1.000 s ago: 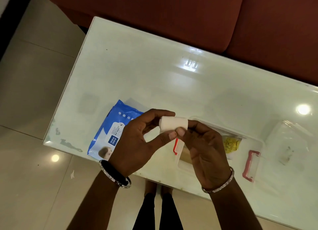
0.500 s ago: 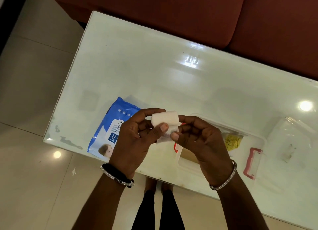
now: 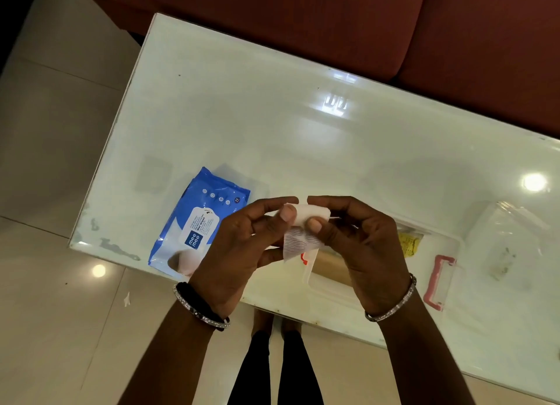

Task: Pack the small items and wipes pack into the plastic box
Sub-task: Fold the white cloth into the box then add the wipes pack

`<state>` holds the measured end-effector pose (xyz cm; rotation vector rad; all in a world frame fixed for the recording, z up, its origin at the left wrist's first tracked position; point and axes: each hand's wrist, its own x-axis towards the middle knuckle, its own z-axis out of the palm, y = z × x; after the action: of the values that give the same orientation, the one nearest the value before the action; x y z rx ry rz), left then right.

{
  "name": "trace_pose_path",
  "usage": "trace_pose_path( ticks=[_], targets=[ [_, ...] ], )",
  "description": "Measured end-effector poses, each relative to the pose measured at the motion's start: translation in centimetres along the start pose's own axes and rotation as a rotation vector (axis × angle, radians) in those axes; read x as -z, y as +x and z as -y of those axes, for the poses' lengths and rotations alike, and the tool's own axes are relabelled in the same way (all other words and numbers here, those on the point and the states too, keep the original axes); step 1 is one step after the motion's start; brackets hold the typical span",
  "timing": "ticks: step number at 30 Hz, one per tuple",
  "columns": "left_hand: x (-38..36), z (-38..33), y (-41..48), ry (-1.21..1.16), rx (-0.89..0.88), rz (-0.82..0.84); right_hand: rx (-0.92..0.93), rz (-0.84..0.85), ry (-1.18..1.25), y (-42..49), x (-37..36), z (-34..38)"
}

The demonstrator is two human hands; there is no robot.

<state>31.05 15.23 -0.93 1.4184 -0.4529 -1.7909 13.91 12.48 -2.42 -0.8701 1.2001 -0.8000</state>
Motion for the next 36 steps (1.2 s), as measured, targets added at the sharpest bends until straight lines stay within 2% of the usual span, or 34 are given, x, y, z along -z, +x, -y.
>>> trace_pose_path(
  ticks=[9,14,23,28,36],
  targets=[
    [-0.1,0.9,-0.2,0.022,-0.03,-0.071,-0.103,0.124,0.199,-1.1,0.5,-0.4],
    [-0.1,1.2,-0.8,0.017,-0.031,-0.024,-0.199,0.015,0.132,-1.2,0.0,-0.4],
    [-0.2,1.2,-1.4,-0.021,0.125,-0.039,-0.09,0.068,0.102,-2.1,0.6,-0.7],
    [-0.2,1.5,-1.6,0.057,0.122,-0.025,-0.062,0.119,0.11,-2.6,0.6,-1.0],
    [0.2,2.3,-1.9,0.062,0.049,-0.024,-0.291,0.04,0.175,-3.2,0.2,-0.8]
  ],
)
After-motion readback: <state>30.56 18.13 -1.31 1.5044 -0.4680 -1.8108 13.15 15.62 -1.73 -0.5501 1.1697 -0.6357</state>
